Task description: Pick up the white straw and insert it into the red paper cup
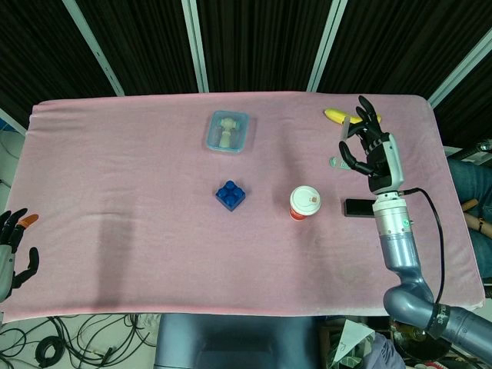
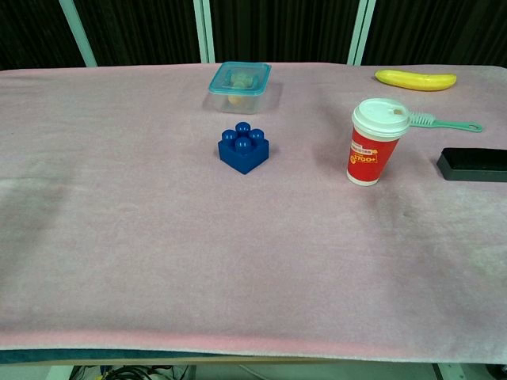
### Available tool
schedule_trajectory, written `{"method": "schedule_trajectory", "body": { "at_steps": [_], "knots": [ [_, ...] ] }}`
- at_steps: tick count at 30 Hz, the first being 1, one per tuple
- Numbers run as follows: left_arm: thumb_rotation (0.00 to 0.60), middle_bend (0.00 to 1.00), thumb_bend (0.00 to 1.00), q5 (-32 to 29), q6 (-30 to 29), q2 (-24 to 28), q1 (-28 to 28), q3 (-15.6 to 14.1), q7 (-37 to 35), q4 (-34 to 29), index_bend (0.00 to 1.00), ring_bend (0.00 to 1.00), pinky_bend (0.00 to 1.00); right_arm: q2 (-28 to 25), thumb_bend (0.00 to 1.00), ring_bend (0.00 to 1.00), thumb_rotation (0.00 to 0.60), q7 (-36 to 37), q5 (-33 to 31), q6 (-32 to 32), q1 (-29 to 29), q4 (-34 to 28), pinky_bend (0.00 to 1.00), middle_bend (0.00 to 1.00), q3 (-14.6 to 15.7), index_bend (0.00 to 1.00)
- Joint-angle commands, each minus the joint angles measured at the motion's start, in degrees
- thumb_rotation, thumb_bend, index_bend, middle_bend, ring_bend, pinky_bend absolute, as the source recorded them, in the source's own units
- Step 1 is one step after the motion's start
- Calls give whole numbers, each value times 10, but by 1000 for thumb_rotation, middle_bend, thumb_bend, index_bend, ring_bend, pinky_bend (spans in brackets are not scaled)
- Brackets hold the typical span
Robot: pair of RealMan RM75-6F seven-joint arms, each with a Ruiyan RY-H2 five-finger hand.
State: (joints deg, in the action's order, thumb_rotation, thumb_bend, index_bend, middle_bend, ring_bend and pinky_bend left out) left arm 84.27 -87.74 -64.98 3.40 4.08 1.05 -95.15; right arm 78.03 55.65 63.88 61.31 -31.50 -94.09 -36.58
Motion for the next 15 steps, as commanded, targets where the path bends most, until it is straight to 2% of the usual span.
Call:
{"method": "schedule_trajectory", "body": {
  "at_steps": [1, 15],
  "knots": [
    [600, 90, 581, 3, -4, -2, -1, 1, -6, 4, 191, 23, 0, 32, 359, 0, 600, 17, -9, 18, -9, 28, 154, 0, -1, 608],
    [600, 90, 581, -1, -2, -3, 0, 2, -6, 6, 191, 23, 0, 91, 368, 0, 600, 84, 31, 36, -3, 98, 155, 0, 41, 612]
  ]
}}
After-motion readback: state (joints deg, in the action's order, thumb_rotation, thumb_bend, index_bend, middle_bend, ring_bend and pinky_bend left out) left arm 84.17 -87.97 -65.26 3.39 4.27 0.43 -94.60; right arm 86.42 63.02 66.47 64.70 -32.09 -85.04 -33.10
